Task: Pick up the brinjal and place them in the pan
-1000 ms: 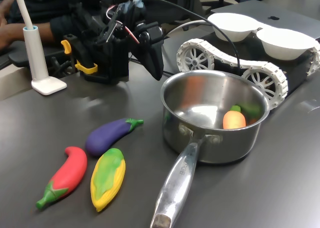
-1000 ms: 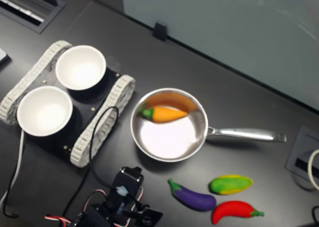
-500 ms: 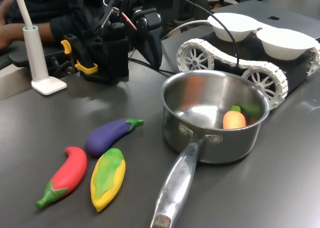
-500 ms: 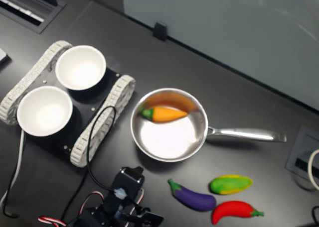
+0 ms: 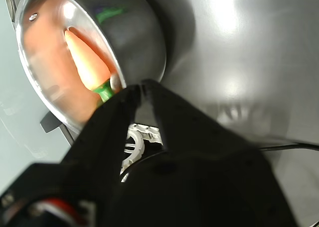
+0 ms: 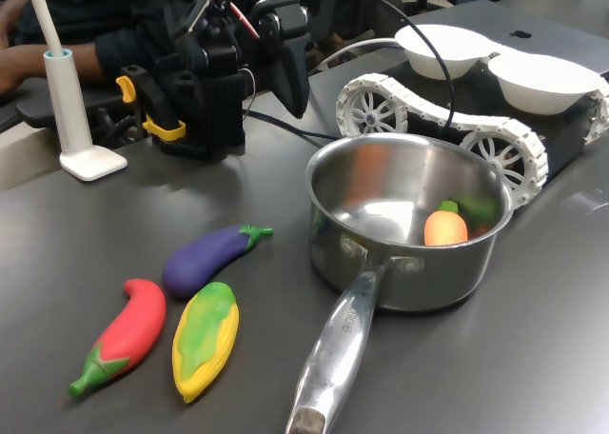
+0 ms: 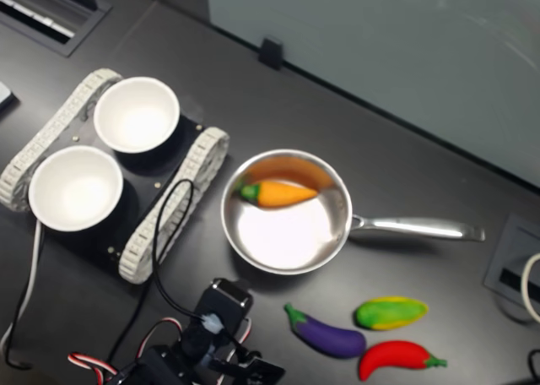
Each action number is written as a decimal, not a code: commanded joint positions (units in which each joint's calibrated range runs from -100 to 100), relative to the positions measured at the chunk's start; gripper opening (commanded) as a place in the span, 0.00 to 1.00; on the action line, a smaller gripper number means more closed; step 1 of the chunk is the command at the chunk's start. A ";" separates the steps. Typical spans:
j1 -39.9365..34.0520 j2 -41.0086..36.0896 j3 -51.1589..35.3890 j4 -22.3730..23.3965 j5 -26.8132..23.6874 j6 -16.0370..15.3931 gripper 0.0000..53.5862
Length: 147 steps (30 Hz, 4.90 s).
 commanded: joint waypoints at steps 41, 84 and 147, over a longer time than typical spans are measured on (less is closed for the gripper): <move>19.31 22.51 -31.91 1.78 4.98 -1.33 0.08; 37.66 39.72 -33.45 0.93 17.58 -5.19 0.54; 38.00 60.81 -30.73 -6.74 22.42 1.45 0.55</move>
